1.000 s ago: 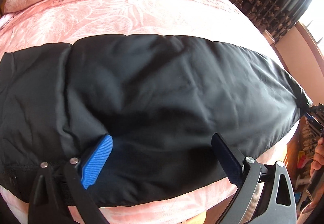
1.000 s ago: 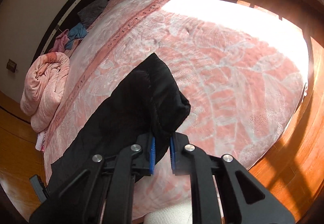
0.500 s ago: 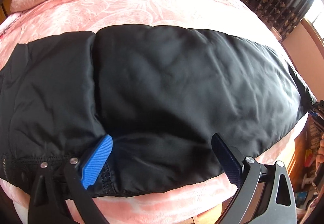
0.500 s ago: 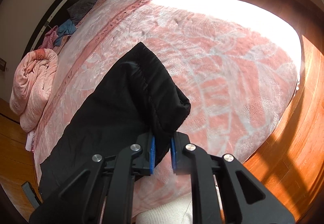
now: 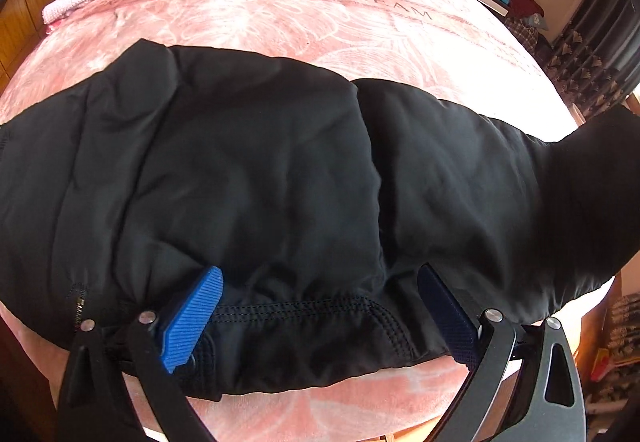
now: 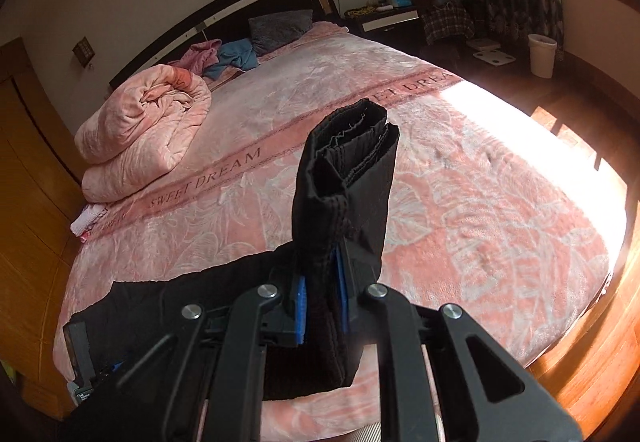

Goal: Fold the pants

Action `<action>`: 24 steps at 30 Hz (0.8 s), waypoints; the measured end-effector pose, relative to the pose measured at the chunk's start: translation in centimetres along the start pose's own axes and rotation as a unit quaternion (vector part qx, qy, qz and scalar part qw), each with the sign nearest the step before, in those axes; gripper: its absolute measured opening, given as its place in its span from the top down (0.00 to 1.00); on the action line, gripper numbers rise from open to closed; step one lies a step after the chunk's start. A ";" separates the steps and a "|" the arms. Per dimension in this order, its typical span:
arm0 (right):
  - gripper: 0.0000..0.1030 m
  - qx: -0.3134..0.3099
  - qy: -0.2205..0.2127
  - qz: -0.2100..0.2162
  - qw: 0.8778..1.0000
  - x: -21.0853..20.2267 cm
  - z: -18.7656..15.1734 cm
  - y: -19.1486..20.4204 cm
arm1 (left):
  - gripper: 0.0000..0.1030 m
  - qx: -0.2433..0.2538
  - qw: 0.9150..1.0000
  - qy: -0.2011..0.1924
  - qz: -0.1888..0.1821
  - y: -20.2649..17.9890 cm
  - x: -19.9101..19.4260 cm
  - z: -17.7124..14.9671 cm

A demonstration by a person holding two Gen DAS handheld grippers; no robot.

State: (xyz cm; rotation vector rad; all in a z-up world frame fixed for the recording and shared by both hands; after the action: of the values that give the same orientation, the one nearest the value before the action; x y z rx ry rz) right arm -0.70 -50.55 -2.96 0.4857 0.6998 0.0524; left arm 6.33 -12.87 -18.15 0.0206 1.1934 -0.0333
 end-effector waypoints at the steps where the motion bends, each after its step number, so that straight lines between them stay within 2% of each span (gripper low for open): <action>1: 0.89 -0.011 0.003 0.006 1.000 0.3 0.0 1.0 | 0.04 0.002 1.000 -0.001 0.000 0.2 0.1 -0.1; 5: 0.89 -0.059 0.015 0.026 0.998 1.5 -0.3 5.1 | 0.04 0.024 1.000 -0.001 0.016 -0.6 0.5 0.0; 8: 0.89 -0.089 0.028 0.047 0.995 2.6 -1.0 8.0 | 0.04 0.017 1.000 -0.008 0.001 -0.1 -0.4 0.0; 12: 0.89 -0.127 0.049 0.082 0.987 4.2 -2.0 11.9 | 0.04 -0.005 1.000 -0.017 0.010 2.2 -1.4 0.5; 16: 0.88 -0.154 0.073 0.108 0.979 5.9 -3.4 15.1 | 0.04 -0.016 0.999 -0.021 0.038 4.9 -1.5 0.8; 21: 0.88 -0.188 0.111 0.139 0.966 8.1 -6.1 18.6 | 0.04 -0.072 0.996 -0.034 0.036 8.7 -2.3 1.3; 24: 0.88 -0.200 0.133 0.158 0.958 9.2 -7.9 20.4 | 0.04 -0.082 0.995 -0.035 0.046 10.3 -2.3 2.0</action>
State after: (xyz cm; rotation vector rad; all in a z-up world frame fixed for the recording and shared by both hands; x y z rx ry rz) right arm 3.71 -27.28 -4.69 0.1955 0.8434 0.5598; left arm 7.68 -2.66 -15.29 -0.0702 1.1207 0.1445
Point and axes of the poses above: each gripper's, at about its wrist camera, not at the fingertips, and x roughly the way its jaws point, y to its left, z to its top, the point moved 5 cm from there along x, roughly the way its jaws point, and after that the axes turned 10 degrees about z, right-handed, at the moved point
